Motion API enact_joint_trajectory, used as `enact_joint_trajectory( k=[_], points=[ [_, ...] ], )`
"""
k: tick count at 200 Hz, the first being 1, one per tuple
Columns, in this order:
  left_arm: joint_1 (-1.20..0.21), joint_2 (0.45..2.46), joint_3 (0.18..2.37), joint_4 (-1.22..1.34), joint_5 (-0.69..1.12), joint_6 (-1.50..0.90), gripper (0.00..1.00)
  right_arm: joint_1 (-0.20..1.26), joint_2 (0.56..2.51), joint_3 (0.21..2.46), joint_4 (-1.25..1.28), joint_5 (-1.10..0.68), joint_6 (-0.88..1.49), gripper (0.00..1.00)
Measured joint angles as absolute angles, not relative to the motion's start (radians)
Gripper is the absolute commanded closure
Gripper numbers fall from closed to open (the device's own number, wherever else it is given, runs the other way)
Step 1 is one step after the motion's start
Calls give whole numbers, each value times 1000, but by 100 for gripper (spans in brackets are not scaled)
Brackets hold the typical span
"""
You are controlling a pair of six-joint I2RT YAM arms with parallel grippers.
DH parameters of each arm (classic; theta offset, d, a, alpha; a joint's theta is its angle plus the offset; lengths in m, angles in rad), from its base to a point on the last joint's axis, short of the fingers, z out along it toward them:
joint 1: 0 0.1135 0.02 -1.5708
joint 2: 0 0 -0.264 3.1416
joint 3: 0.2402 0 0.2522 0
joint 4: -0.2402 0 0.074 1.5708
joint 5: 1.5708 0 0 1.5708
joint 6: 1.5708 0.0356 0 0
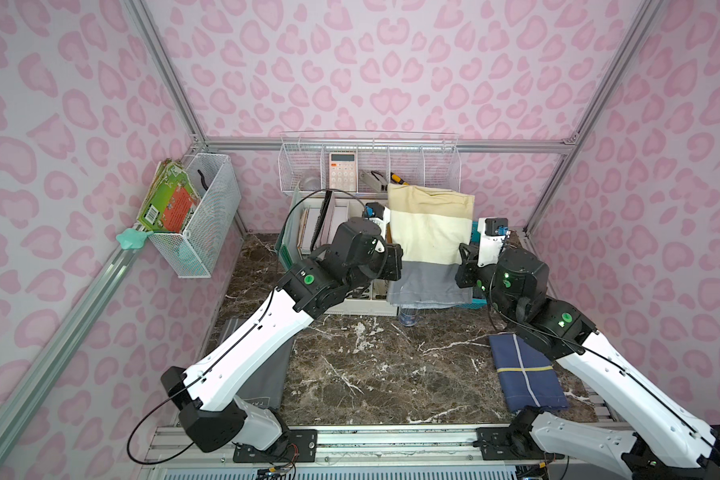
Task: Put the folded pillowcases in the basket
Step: Place the pillowcase in the basket.
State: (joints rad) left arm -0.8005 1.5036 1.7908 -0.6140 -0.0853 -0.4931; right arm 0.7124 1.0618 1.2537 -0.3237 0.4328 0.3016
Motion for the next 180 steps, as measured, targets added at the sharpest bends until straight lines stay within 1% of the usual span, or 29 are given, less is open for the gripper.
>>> enact_joint_trajectory(
  k=[28, 55, 77, 107, 126, 151, 180],
  points=[
    [-799, 1657, 1951, -613, -68, -469, 100, 607, 1071, 1281, -324, 387, 302, 100],
    [-799, 1804, 2101, -622, -43, -467, 100, 455, 1090, 1291, -325, 324, 305, 100],
    [-797, 1934, 2242, -646, -38, -466, 100, 326, 1102, 1268, -319, 255, 330, 100],
    [-785, 2092, 2403, -682, -12, -469, 100, 219, 1139, 1217, -302, 149, 371, 100],
    [-775, 2172, 2457, -696, -6, -473, 100, 153, 1168, 1189, -285, 96, 398, 100],
    [-770, 2247, 2473, -697, 6, -477, 100, 65, 1213, 1159, -255, 12, 434, 100],
    [-763, 2313, 2477, -686, 25, -492, 100, 11, 1274, 1131, -226, -59, 475, 100]
  ],
)
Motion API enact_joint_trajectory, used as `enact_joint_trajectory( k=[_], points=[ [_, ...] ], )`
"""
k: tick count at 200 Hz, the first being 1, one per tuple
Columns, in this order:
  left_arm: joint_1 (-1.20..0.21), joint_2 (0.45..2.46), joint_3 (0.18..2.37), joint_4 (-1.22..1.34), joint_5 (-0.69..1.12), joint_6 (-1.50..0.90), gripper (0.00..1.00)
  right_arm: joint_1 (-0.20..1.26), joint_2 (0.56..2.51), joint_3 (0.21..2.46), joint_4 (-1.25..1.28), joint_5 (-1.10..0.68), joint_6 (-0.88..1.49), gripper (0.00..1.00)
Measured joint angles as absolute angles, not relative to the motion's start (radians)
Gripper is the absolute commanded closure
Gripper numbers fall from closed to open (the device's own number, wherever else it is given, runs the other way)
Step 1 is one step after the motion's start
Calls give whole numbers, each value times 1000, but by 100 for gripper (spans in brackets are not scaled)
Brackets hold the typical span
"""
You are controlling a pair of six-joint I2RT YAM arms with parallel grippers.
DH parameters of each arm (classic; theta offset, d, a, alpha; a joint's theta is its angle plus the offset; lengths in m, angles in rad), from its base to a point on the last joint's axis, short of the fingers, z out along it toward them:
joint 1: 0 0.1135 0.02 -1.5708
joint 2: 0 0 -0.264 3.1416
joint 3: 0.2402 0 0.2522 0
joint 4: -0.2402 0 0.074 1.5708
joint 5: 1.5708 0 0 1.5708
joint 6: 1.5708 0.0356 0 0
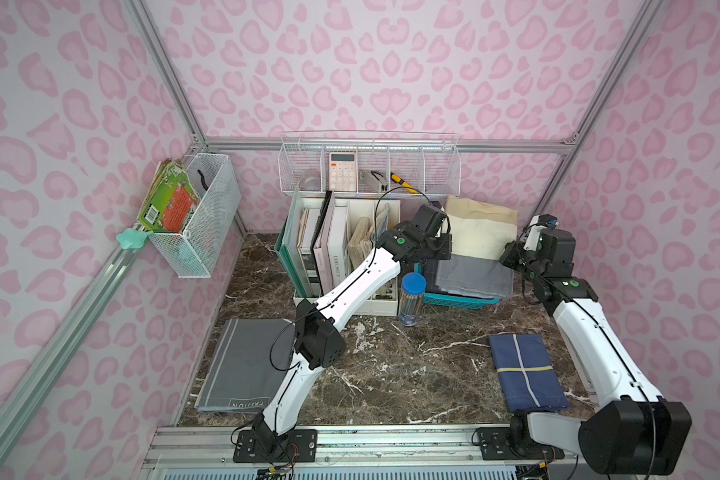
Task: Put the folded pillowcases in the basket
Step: Place the pillowcase in the basket.
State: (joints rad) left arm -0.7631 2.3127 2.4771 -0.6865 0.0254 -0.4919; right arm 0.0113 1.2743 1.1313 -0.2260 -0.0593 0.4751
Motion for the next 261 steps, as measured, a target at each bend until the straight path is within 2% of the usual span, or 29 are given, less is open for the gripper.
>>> enact_joint_trajectory(
  k=[95, 164, 261],
  points=[
    [-713, 2438, 2479, -607, 81, -498, 100, 3, 1436, 1117, -142, -135, 550, 100],
    [-692, 2468, 2482, -576, 107, -498, 100, 78, 1576, 1196, -124, -89, 548, 100],
    [-677, 2528, 2486, -557, 96, -486, 100, 83, 1740, 1262, -138, -46, 522, 100]
  ],
)
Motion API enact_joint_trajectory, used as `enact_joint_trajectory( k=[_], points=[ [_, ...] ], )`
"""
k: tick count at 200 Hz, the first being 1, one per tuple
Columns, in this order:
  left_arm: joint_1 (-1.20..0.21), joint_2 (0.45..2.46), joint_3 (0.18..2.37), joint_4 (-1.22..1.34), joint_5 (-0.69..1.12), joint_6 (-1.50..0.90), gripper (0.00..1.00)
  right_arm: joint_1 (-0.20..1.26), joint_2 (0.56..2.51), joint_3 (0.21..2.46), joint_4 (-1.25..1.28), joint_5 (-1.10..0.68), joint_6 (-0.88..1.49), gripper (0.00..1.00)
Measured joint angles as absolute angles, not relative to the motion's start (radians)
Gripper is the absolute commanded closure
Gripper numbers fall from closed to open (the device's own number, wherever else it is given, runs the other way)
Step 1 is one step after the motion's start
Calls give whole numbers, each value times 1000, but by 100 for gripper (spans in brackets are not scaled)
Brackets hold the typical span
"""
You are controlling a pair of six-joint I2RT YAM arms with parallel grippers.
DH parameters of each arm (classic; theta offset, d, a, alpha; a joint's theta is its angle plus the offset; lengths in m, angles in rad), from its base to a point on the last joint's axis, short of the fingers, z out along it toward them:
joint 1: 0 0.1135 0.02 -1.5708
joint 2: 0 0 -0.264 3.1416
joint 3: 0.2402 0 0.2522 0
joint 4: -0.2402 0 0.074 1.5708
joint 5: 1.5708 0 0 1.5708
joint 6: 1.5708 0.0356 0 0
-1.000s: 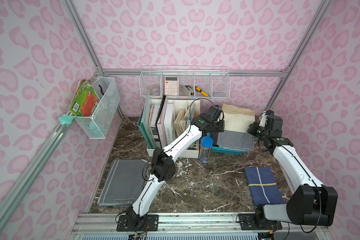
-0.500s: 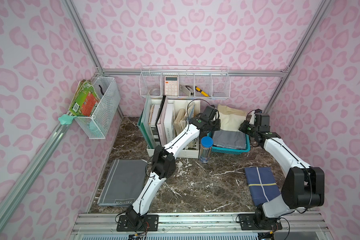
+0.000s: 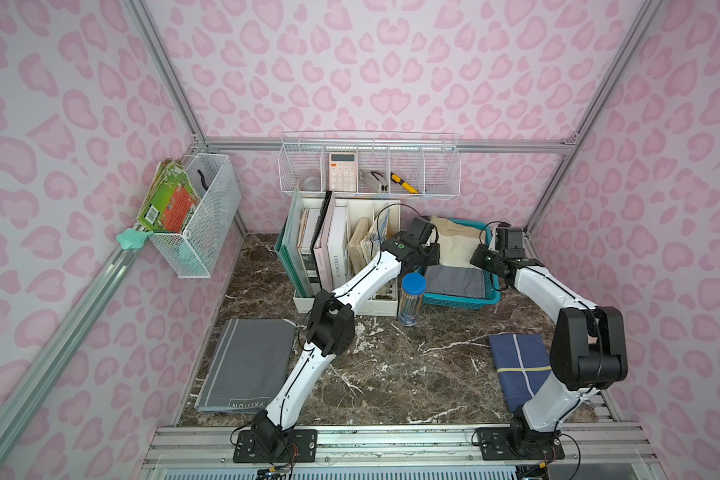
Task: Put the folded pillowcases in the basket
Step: Place the pillowcase in the basket.
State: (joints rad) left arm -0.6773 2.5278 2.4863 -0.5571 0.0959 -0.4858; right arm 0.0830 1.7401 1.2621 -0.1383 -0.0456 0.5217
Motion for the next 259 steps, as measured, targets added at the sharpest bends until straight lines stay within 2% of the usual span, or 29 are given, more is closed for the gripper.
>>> enact_joint_trajectory(
  k=[96, 112, 122, 134, 151, 169, 179, 259],
  points=[
    [-666, 2600, 2538, -556, 93, -468, 100, 83, 1817, 1288, -143, -30, 517, 100],
    [-666, 2601, 2538, -555, 93, -468, 95, 82, 1829, 1299, -146, -27, 516, 100],
    [-665, 2602, 2538, -554, 93, -468, 86, 81, 1843, 1311, -145, -26, 515, 100],
    [-665, 2602, 2538, -553, 93, -467, 75, 81, 1862, 1324, -148, -25, 515, 90],
    [-665, 2602, 2538, -551, 93, -468, 64, 81, 1878, 1332, -153, -22, 516, 63],
    [-664, 2602, 2538, -550, 94, -466, 55, 81, 1884, 1342, -152, -18, 513, 49],
    [-664, 2601, 2538, -548, 101, -465, 52, 81, 1882, 1344, -152, -17, 511, 48],
    [-677, 2486, 2538, -548, 127, -465, 48, 83, 1816, 1344, -144, -21, 507, 47]
  ],
)
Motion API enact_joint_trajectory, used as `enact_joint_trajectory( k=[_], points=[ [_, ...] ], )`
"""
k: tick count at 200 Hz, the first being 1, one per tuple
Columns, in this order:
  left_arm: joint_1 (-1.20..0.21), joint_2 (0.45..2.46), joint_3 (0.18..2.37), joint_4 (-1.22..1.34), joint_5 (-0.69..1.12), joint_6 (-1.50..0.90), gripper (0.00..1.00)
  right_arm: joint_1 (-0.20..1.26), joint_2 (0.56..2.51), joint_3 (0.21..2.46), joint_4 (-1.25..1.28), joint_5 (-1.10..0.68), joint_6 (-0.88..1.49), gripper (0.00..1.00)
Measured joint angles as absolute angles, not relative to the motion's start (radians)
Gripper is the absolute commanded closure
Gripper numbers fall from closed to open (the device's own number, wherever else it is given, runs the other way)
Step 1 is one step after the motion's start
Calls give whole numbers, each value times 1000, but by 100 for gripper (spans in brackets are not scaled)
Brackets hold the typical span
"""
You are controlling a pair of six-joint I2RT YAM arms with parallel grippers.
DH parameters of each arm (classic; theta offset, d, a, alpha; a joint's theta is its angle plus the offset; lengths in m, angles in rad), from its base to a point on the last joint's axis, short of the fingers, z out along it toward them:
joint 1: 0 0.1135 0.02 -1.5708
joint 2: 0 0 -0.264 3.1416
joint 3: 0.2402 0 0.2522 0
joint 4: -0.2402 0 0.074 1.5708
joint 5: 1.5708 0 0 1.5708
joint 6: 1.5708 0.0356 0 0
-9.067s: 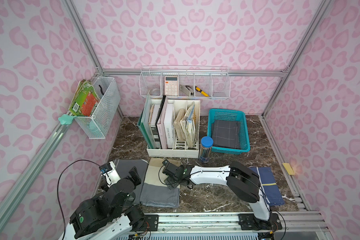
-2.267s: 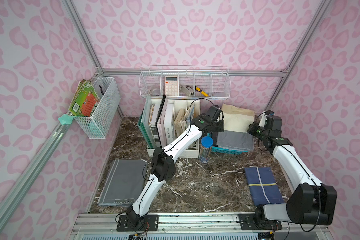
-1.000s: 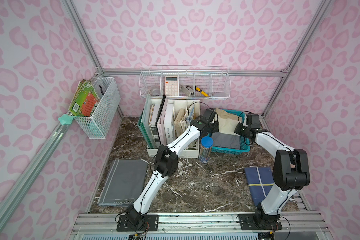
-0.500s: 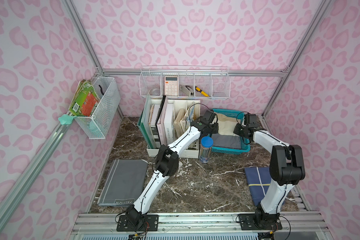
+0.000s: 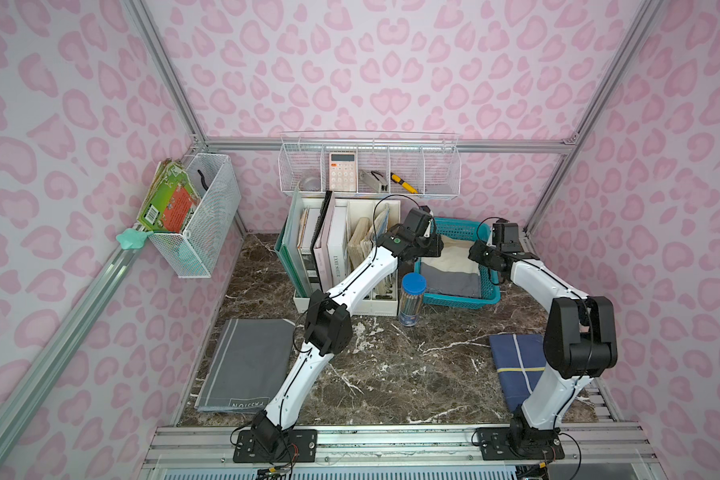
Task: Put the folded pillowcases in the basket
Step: Place the pillowcase in the basket, then move the pillowcase to the center of the board.
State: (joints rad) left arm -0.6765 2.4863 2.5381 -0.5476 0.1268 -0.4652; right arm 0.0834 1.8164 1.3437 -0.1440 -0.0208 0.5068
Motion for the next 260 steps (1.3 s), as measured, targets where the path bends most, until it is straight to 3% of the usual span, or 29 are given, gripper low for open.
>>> enact_joint_trajectory(
  k=[60, 138, 194, 260],
  points=[
    [-717, 2331, 2462, -546, 118, -431, 44, 99, 1937, 1415, -120, -160, 501, 42],
    [-730, 2032, 2152, -501, 78, -393, 36, 66, 2050, 1494, -170, -94, 512, 26],
    [-718, 1775, 1887, -469, -22, -379, 26, 147, 1819, 1452, -169, -88, 483, 14],
    [-633, 1383, 1482, -510, -237, -449, 1, 284, 1412, 1216, -138, 7, 461, 8]
  ],
)
